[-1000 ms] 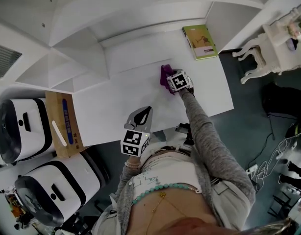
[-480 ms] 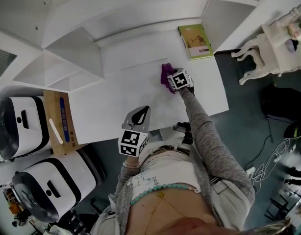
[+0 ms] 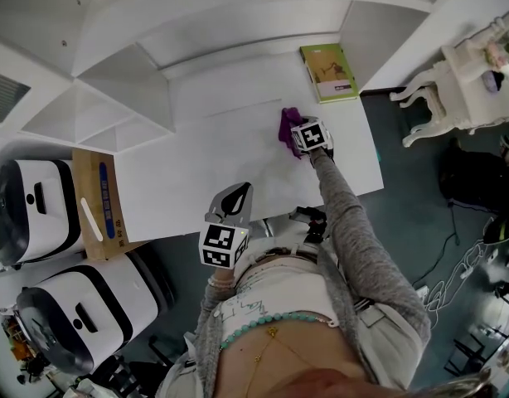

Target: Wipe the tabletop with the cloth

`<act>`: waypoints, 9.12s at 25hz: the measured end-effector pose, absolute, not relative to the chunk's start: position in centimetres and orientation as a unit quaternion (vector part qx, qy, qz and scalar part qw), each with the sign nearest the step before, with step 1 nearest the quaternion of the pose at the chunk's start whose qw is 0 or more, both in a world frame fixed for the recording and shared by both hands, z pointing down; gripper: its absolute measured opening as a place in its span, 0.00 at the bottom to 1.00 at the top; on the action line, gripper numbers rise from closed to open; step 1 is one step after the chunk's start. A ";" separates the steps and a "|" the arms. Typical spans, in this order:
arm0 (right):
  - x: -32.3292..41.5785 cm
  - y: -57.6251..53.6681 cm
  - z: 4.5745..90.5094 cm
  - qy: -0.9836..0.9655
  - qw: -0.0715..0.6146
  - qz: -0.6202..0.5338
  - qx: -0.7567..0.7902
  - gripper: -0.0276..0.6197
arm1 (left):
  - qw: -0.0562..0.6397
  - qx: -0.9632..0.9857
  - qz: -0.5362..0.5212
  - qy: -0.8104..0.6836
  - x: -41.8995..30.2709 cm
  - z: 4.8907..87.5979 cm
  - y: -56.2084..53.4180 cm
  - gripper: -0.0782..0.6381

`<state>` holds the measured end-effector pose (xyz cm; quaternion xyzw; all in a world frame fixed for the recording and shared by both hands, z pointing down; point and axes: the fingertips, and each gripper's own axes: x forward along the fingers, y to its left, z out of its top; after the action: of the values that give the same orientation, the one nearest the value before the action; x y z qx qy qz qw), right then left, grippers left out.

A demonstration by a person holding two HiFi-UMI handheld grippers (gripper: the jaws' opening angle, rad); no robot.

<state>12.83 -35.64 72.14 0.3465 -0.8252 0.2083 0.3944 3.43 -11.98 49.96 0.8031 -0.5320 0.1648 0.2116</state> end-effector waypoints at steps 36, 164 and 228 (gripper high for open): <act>18.7 -37.2 72.4 -0.793 0.421 0.206 0.388 0.20 | 0.210 0.811 0.158 -0.523 2.8 49.3 -13.2 0.11; 42.2 -33.6 73.0 -0.790 0.391 0.181 0.436 0.18 | 0.207 0.807 0.154 -0.531 19.9 49.4 -12.8 0.11; 20.8 -24.1 72.6 -0.785 0.421 0.156 0.428 0.17 | 0.212 0.792 0.126 -0.558 -2.9 49.3 -2.7 0.11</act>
<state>20.84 -24.07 72.60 0.4276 -0.7849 0.1556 0.4206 -2.90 -2.65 49.30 0.7921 -0.5583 0.1261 0.2121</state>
